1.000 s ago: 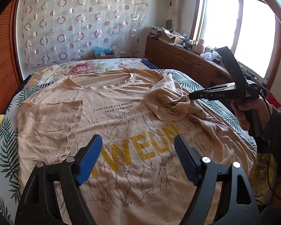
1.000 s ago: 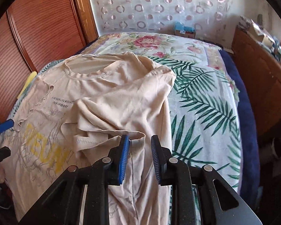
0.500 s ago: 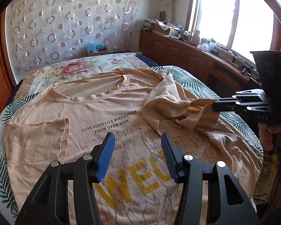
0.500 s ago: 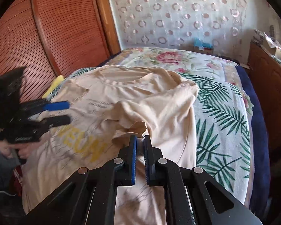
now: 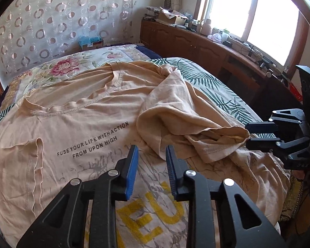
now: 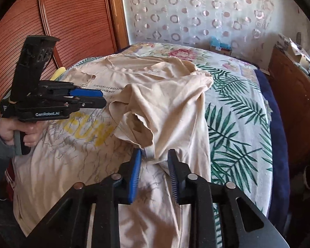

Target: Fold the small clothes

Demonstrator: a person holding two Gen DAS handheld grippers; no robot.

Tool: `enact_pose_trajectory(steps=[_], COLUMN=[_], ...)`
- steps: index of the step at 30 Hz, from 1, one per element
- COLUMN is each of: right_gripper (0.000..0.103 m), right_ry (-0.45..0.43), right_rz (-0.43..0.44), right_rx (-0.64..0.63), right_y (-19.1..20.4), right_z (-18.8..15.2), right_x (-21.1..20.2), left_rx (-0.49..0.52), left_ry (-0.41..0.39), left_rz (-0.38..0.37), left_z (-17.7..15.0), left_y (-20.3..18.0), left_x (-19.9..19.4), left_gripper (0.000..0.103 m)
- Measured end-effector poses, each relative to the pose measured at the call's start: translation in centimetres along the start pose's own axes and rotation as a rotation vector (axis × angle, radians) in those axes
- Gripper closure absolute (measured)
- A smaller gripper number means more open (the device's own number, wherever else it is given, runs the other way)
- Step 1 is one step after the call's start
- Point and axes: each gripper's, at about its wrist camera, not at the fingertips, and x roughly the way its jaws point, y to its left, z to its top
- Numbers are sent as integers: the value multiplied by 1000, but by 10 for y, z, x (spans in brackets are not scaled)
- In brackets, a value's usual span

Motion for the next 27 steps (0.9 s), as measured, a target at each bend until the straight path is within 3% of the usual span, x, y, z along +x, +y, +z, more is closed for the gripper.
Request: enact_pose_trajectory(steps=[3, 8, 11, 12, 15, 21, 27], right_gripper=[64, 64, 64, 64, 64, 63, 63], right_ry=[-26, 5, 30, 39, 19, 10, 7], right_rz=[-20, -155, -193, -197, -193, -192, -194], right_rx=[-19, 37, 86, 93, 99, 117, 118], right_y=[5, -7, -16, -18, -18, -19, -22], right_z=[-11, -24, -28, -30, -32, -34, -35], right_x=[-15, -8, 0, 3, 2, 0, 3], left_rx=[8, 38, 54, 53, 53, -14, -39], left_ry=[18, 53, 42, 42, 20, -55, -53], left_rz=[7, 22, 42, 39, 20, 18, 48], left_z=[4, 7, 7, 9, 9, 15, 12], left_y=[-3, -8, -7, -3, 2, 36, 60], left_x=[8, 22, 22, 22, 13, -20, -28], left_gripper=[74, 74, 88, 96, 100, 100, 100])
